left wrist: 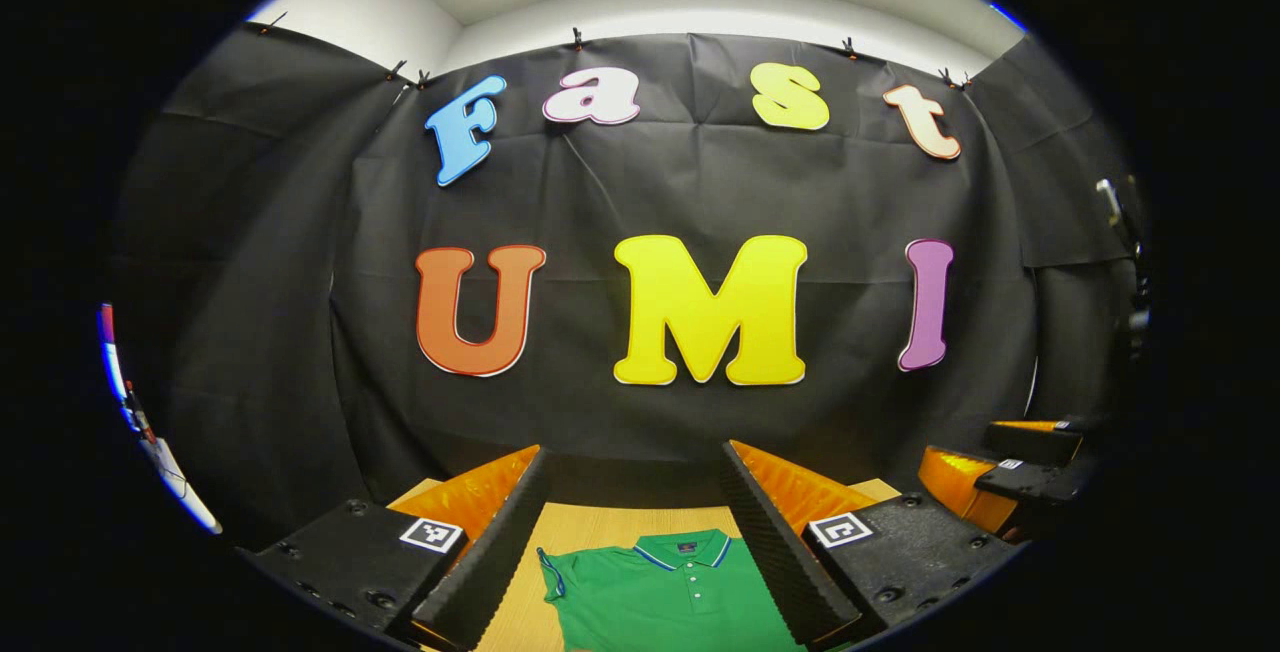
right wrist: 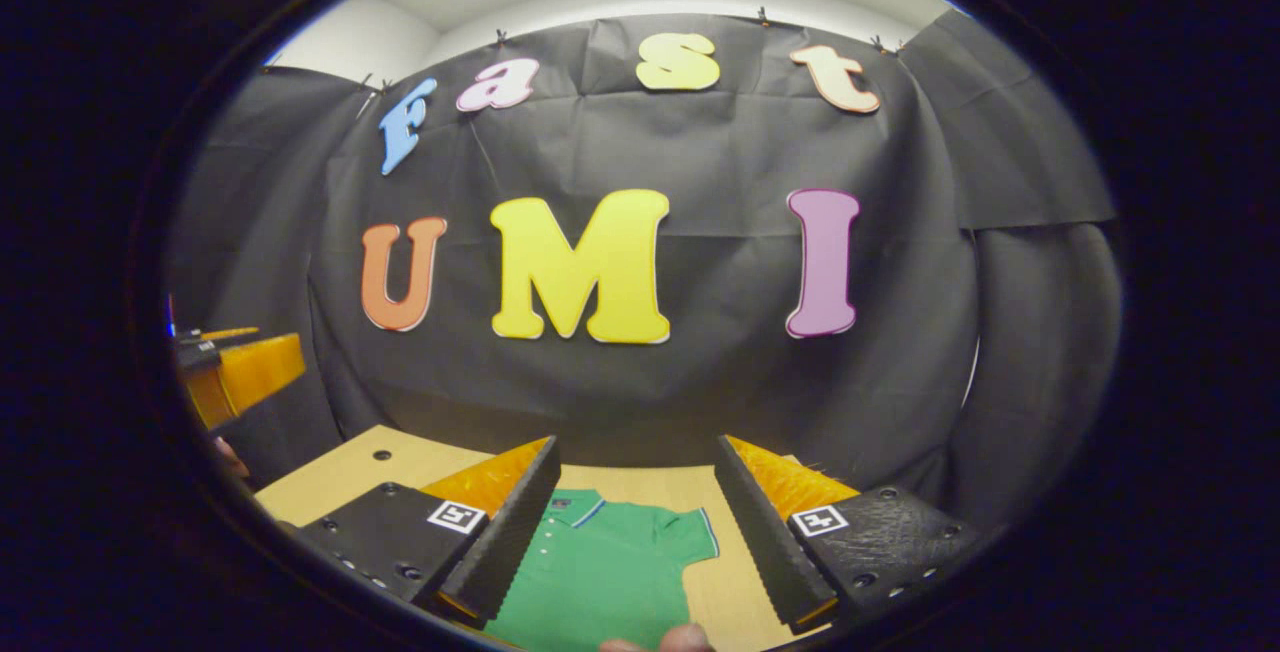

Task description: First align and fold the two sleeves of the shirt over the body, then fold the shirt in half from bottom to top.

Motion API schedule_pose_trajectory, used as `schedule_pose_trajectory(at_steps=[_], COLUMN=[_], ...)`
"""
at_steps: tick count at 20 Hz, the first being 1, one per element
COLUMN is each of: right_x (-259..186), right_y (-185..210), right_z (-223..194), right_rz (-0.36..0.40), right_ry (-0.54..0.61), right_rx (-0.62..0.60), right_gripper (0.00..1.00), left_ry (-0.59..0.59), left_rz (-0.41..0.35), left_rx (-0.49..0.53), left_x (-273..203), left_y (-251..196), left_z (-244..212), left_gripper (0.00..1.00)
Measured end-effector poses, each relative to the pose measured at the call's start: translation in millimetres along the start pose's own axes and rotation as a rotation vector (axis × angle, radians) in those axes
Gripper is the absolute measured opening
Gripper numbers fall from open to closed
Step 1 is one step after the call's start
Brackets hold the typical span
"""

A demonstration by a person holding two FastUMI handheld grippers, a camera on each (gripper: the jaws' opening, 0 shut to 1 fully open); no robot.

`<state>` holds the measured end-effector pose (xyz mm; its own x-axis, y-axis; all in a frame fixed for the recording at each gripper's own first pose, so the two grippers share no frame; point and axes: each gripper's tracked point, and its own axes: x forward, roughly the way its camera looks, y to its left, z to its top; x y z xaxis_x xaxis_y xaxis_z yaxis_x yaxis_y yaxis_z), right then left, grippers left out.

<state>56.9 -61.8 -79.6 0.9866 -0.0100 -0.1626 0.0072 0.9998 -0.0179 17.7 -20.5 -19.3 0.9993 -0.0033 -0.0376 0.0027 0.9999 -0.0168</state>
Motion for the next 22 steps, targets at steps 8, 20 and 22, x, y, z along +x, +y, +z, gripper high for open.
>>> schedule_pose_trajectory(at_steps=[8,20,22], right_x=[112.4,248.3,256.1], right_y=[-57.7,-111.1,-112.1], right_z=[-122.2,-287.4,-303.7], right_rz=[0.017,0.012,0.024], right_ry=[0.250,0.546,0.575], right_rx=[-0.010,0.033,0.021], right_gripper=[0.96,0.95,0.94], left_ry=[-0.003,0.102,0.117], left_rz=[0.049,0.139,0.145], left_rx=[0.039,0.065,0.078], left_x=[27.9,62.9,67.3], left_y=[-15.9,-16.8,-16.9], left_z=[-8.2,-51.1,-57.3], left_gripper=[1.00,1.00,1.00])
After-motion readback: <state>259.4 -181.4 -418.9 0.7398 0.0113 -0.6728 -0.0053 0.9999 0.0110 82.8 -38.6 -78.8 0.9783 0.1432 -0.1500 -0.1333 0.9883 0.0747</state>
